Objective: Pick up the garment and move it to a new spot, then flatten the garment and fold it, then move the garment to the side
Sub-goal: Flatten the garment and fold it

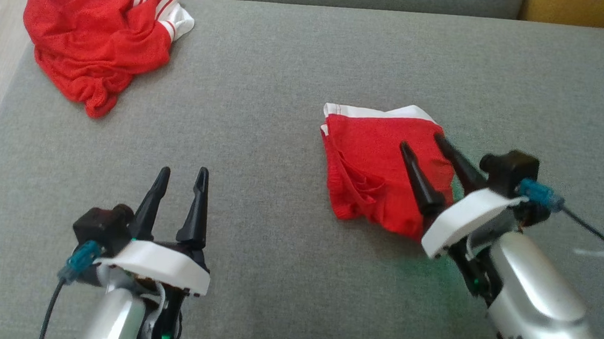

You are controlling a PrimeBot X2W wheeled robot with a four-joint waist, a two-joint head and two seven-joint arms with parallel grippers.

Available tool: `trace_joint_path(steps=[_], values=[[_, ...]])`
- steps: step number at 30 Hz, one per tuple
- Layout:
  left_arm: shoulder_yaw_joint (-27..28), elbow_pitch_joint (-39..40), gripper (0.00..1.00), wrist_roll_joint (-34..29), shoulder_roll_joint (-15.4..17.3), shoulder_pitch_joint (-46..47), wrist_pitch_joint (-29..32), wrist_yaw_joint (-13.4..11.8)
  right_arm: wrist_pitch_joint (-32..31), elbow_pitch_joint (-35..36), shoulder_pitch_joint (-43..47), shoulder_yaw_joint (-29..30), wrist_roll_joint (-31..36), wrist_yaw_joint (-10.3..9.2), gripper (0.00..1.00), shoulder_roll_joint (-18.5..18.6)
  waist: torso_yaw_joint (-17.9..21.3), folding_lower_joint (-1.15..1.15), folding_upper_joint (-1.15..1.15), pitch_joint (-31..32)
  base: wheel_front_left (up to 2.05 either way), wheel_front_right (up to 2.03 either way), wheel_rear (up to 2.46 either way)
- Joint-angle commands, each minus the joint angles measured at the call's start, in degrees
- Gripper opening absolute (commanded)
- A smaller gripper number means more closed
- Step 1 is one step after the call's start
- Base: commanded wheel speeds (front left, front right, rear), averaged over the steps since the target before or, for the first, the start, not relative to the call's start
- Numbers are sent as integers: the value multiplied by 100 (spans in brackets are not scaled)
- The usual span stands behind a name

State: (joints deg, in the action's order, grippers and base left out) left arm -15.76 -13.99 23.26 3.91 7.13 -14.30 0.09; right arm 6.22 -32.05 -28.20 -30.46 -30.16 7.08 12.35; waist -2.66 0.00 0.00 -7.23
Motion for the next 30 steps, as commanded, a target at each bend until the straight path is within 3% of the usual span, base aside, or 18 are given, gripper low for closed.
trace_joint_path(steps=[1,3,4,10,22,30], values=[[217,178,100,-56,23,162,-70,44,-12,89,48,-84,169,41,31,-2,-10,0,0,-33,0,0,0],[214,175,100,-62,22,180,-70,49,-93,-36,71,-159,302,41,7,20,-23,0,0,-65,0,0,0],[211,171,100,-65,22,192,-70,51,-122,-99,68,-215,368,41,0,25,-32,0,0,-81,0,0,0],[201,161,100,-78,16,250,-70,60,-214,-403,-14,-511,455,41,0,-38,-96,0,0,-165,0,0,0],[250,147,100,-98,-3,313,-70,73,-192,-612,-244,-1701,75,41,0,-313,-183,0,0,-251,0,0,0],[319,147,100,-108,-14,299,-70,66,298,-790,-472,-1794,-127,41,0,-314,-156,0,0,-200,0,0,0]])
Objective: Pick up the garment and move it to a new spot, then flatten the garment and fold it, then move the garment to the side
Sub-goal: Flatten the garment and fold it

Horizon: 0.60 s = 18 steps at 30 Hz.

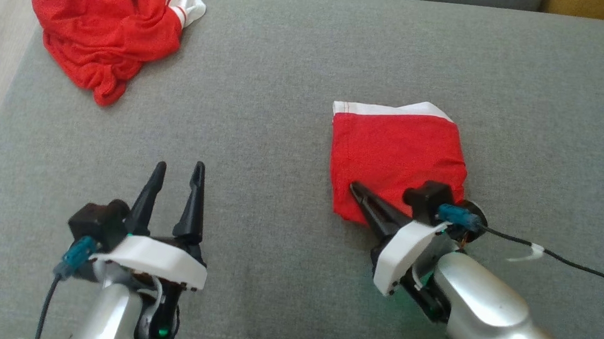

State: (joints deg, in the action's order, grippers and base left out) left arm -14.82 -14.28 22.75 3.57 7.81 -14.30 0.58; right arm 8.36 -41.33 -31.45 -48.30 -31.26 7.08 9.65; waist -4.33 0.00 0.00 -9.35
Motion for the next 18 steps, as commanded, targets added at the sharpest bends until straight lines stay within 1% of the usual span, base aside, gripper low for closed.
trace_joint_path(steps=[1,2,3,7,11,18], values=[[244,177,100,-56,19,226,-70,15,185,142,-161,46,-11,41,23,-25,25,0,0,33,0,0,0],[261,183,100,-59,18,221,-70,10,283,150,-167,133,-3,41,49,-9,40,0,0,54,0,0,0],[278,194,100,-64,16,217,-70,5,372,163,-168,239,21,41,100,7,56,0,0,75,0,0,0],[327,227,100,-94,6,194,-70,-15,578,259,-82,807,161,41,100,6,143,0,0,196,0,0,0],[342,227,100,-123,-9,155,-70,-33,649,479,150,1586,428,41,100,-79,225,0,0,329,0,0,0],[372,187,100,-175,-32,48,-70,-63,662,1294,880,3180,1325,41,100,-411,329,0,0,570,0,0,0]])
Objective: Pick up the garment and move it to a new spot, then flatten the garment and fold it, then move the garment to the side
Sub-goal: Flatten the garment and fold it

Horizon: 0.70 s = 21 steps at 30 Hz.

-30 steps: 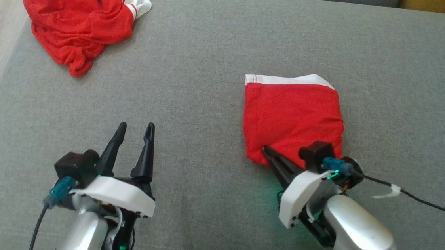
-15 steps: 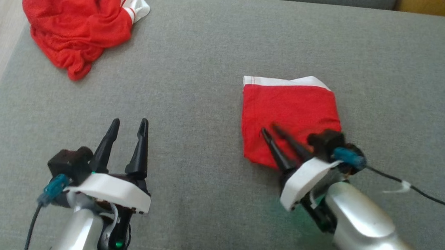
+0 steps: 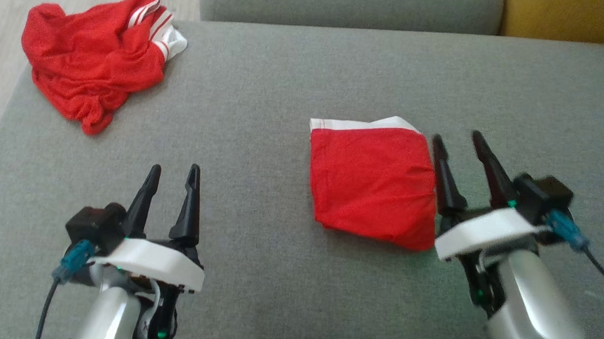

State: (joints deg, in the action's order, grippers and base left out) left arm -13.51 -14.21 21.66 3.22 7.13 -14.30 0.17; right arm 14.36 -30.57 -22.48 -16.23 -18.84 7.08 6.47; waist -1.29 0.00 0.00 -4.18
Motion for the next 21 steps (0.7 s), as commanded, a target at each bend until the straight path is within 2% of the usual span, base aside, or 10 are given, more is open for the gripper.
trace_joint_path(steps=[1,6,10,21], values=[[243,182,100,-70,-2,93,-70,-31,61,342,113,167,225,41,100,-147,31,0,0,88,0,0,0],[198,216,100,-73,-17,-50,-70,-78,62,886,756,915,757,41,100,-315,19,0,0,215,0,0,0],[190,237,100,-84,-22,-171,-70,-109,62,1097,1065,1136,909,41,100,-348,15,0,0,249,0,0,0],[221,233,100,-183,-29,-405,-70,-149,-46,1307,1440,1234,830,41,100,-358,3,0,0,315,0,0,0]])
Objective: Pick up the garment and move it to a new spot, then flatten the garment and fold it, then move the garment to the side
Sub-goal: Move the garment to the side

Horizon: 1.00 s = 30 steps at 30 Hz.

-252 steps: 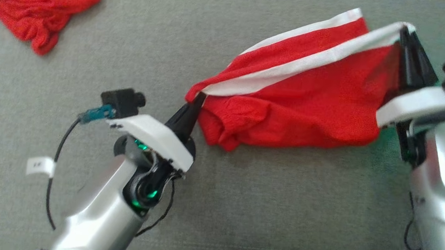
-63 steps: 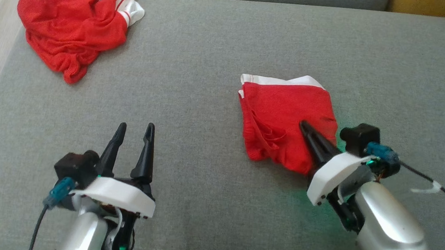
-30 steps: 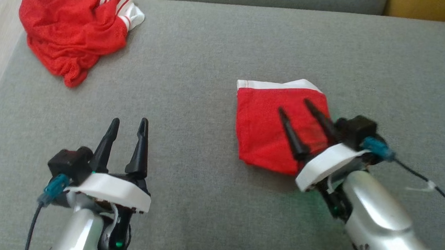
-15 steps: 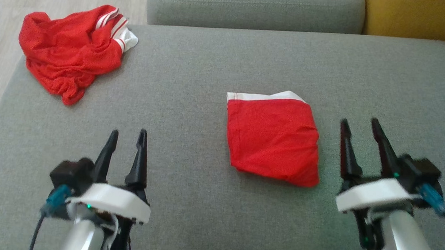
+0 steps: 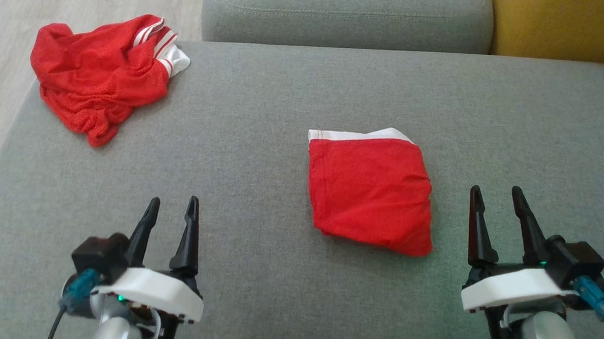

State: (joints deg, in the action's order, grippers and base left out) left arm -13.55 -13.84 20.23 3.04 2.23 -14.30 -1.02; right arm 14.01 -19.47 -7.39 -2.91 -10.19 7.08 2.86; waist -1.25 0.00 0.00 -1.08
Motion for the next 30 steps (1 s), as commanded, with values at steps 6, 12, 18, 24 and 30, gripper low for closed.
trace_joint_path(steps=[6,12,18,24,30], values=[[219,172,100,-30,-12,44,-70,-18,-72,205,-20,-96,-46,41,100,2,7,0,0,44,0,0,0],[204,148,100,-12,-14,29,-70,-13,-109,223,15,-77,-25,41,100,2,6,0,0,61,0,0,0],[190,140,100,1,-15,39,-70,-15,-267,220,-75,0,55,41,100,2,-20,0,0,38,0,0,0],[151,209,100,12,-15,87,-70,-32,-581,271,-330,140,197,41,100,2,-89,0,0,-76,0,0,0],[116,305,100,21,-15,179,-70,-50,-1207,141,-735,155,332,41,100,2,-167,0,0,-261,0,0,0]])
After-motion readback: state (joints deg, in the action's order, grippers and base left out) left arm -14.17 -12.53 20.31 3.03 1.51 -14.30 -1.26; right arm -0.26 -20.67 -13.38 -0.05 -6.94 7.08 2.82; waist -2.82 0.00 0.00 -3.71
